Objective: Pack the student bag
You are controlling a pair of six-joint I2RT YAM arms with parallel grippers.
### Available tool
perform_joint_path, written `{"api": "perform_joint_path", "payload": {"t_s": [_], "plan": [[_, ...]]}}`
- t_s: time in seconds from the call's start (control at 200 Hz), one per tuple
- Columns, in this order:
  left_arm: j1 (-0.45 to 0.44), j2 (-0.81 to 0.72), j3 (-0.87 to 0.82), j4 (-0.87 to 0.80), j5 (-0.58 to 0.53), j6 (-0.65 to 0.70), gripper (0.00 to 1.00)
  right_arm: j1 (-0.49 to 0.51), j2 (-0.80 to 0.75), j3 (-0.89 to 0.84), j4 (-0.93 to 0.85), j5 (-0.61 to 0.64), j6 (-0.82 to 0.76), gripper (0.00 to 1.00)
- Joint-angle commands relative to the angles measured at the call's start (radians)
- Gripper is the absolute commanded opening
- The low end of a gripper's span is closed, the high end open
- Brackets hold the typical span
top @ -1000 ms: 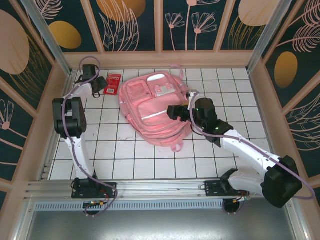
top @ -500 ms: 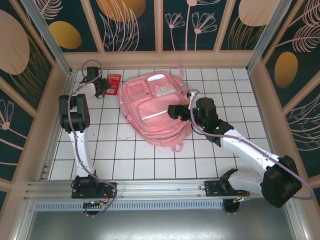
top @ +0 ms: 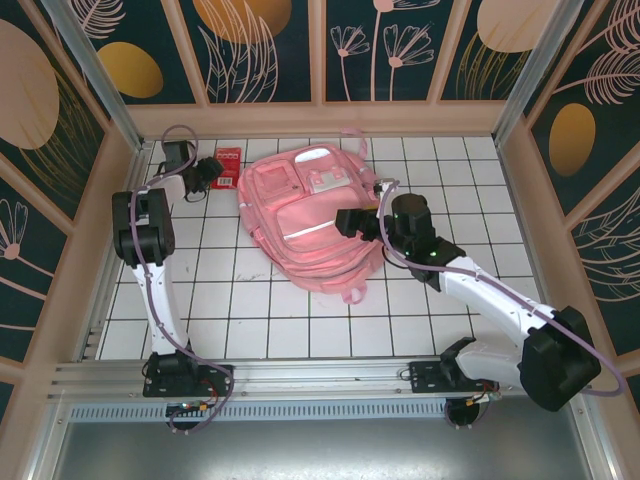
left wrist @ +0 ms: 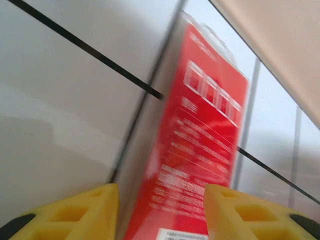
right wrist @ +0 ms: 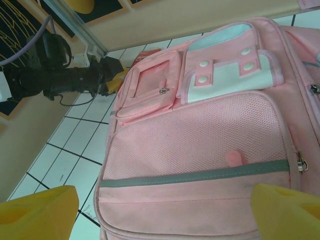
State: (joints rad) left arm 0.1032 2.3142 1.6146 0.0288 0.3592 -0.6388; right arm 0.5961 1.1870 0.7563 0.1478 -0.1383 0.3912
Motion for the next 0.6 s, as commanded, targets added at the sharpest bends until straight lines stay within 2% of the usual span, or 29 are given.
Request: {"api": "perform_joint_path", "payload": {"t_s": [0.0, 0.07, 0.295, 0.596], "plan": [[-0.032, -0.001, -0.034, 0.035, 0.167, -0.001, 0.47, -0.009, 0.011, -0.016, 0.041, -0.026, 0.014, 0.9], [-0.032, 0.001, -0.037, 0.044, 0.201, 0.004, 0.41, -0.009, 0.014, -0.017, 0.044, -0.029, 0.016, 0.9], [-0.032, 0.018, -0.026, 0.044, 0.216, -0.001, 0.42, -0.013, 0.02, -0.018, 0.047, -0.035, 0.019, 0.9], [-0.033, 0.049, -0.004, 0.053, 0.064, -0.102, 0.41, -0.016, 0.028, -0.019, 0.053, -0.041, 0.023, 0.9]]}}
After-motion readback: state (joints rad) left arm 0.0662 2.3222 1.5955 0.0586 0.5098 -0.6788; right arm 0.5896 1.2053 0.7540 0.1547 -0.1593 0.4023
